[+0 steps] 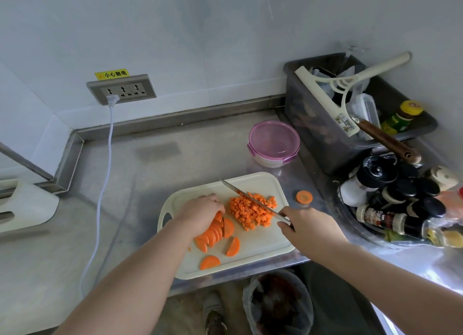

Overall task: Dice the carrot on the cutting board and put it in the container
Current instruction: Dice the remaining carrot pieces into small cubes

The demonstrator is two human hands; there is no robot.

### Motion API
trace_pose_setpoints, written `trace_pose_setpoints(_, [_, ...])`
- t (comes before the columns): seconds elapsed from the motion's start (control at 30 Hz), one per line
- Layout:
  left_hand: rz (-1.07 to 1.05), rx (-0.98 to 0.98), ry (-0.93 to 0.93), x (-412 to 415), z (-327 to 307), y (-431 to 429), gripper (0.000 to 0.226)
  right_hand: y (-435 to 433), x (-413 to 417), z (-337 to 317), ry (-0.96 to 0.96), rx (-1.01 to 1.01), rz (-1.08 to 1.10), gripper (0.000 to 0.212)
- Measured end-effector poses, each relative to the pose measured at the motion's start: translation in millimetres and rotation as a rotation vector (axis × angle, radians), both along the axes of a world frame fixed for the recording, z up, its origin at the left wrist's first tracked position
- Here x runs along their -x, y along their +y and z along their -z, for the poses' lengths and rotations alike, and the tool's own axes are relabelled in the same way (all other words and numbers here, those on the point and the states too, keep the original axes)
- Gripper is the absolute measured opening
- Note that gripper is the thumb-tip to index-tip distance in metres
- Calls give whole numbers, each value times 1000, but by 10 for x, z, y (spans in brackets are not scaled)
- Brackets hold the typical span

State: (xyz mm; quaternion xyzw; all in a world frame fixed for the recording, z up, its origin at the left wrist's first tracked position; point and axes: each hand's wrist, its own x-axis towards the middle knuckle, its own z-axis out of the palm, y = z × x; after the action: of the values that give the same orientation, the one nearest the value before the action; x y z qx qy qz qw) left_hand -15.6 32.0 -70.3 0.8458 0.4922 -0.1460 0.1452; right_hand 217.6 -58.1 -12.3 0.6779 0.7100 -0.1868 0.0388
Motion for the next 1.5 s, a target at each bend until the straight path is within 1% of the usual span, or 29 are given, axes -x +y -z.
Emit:
trace_pose_setpoints(0.13, [-18,12,-24,97,5,32,33,6,12,7,1,13,6,28])
trace_pose_setpoints(0.27, [-69,51,-45,274,-9,-14,37,28,64,25,-3,30,0,27])
trace_pose_setpoints(0.43, [-237,-7,-197,368,-138,-165,34,49,161,29,-8,20,-30,25])
trace_pose_setpoints(0.47, [-243,1,-228,360,-168,-235,33,53,177,24,-7,20,-31,25])
trace_pose_setpoints(0.53, [-177,93,-258,325,-194,-428,32,55,196,14,-5,20,-35,25])
trace_pose_setpoints(0.6, [-64,153,-196,284,-179,-636,29,54,204,4,-6,19,-45,25])
trace_pose_setpoints(0.7, [2,112,-83,314,-124,-801,29,47,209,-3,-10,17,-53,25])
trace_pose_setpoints(0.77, [7,103,-60,336,-108,-831,30,38,210,-5,-13,22,-55,26])
trace_pose_setpoints(0.87, [67,91,-47,338,-138,-810,30,30,212,-3,-11,30,-58,26])
trace_pose_setpoints(1.0, [270,76,43,255,-160,-788,19,12,214,-10,-6,28,-65,26])
trace_pose_setpoints(1.07, [303,109,12,251,-142,-801,26,5,212,-12,-3,30,-67,25])
trace_pose_setpoints(1.13, [258,97,-38,283,-146,-797,21,1,201,-7,-3,28,-64,21])
trace_pose_setpoints(1.2, [117,72,-104,343,-148,-816,20,-2,187,-3,-3,27,-60,17])
trace_pose_setpoints(1.27, [-44,54,-77,325,-179,-867,21,-2,180,5,-7,27,-59,18])
trace_pose_setpoints(1.37, [-205,58,30,223,-150,-957,46,2,186,13,-11,31,-63,24])
trace_pose_setpoints(1.4, [-232,47,35,197,-125,-979,49,5,189,15,-13,32,-67,25])
trace_pose_setpoints(1.5, [-298,43,7,157,-83,-1015,40,17,193,17,-19,33,-79,26])
